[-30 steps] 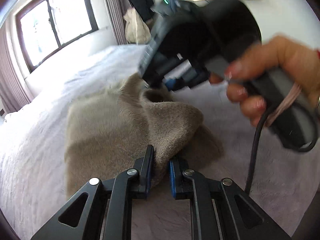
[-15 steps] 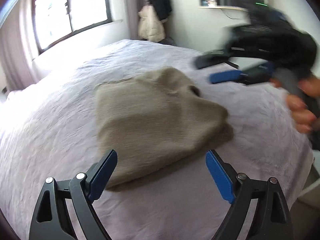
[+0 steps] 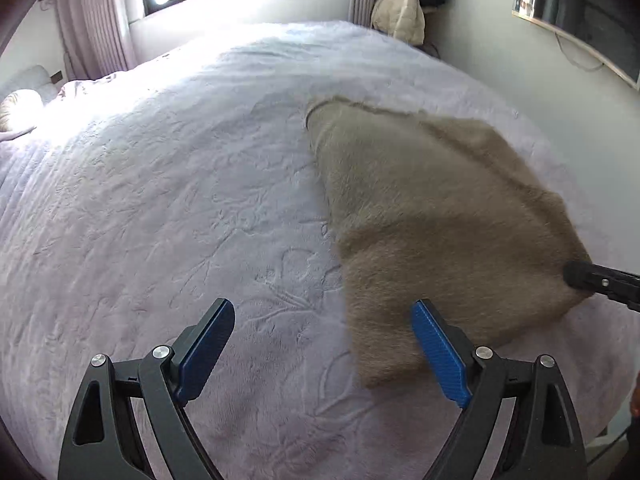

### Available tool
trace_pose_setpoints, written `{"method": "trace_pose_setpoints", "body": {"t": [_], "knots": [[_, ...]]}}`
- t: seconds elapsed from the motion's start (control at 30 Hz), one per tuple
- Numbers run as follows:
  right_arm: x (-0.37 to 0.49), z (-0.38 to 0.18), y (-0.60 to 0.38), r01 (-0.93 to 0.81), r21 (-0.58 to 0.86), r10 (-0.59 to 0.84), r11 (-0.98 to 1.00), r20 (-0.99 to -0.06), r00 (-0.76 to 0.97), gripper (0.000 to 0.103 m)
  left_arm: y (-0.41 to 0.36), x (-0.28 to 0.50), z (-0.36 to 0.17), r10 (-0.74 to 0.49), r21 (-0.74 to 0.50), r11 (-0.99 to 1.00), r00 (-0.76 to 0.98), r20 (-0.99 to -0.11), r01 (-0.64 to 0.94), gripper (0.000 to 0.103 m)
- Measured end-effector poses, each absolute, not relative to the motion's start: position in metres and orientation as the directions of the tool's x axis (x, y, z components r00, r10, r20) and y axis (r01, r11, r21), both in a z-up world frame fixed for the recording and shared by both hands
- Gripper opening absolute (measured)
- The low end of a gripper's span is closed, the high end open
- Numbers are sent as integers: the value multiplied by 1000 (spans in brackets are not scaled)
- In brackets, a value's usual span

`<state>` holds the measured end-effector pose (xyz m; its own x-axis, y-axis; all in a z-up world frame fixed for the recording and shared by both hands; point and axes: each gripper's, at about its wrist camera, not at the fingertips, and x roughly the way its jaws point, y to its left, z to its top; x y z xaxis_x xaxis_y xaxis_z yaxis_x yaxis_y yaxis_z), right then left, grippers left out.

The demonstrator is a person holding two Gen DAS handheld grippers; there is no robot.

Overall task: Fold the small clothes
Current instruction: 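Grasp the folded sweater's side edge with the right gripper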

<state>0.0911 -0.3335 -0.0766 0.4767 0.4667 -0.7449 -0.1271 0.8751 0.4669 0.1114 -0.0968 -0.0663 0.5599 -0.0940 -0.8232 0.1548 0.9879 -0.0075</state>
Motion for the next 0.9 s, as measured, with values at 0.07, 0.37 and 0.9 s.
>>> {"method": "trace_pose_setpoints", "body": {"t": [0.07, 0.37, 0.9], "knots": [[94, -97, -331, -93, 459, 450, 884, -777, 440, 6, -92, 118, -79, -99, -26, 989, 523, -847, 145, 91], [88, -115, -333, -53, 528, 487, 848, -735, 471, 5, -80, 108, -86, -99, -32, 990, 532, -841, 134, 96], [68, -126, -359, -28, 574, 513, 819, -708, 486, 5, -81, 107, -88, -103, -39, 991, 540, -835, 129, 99]]}}
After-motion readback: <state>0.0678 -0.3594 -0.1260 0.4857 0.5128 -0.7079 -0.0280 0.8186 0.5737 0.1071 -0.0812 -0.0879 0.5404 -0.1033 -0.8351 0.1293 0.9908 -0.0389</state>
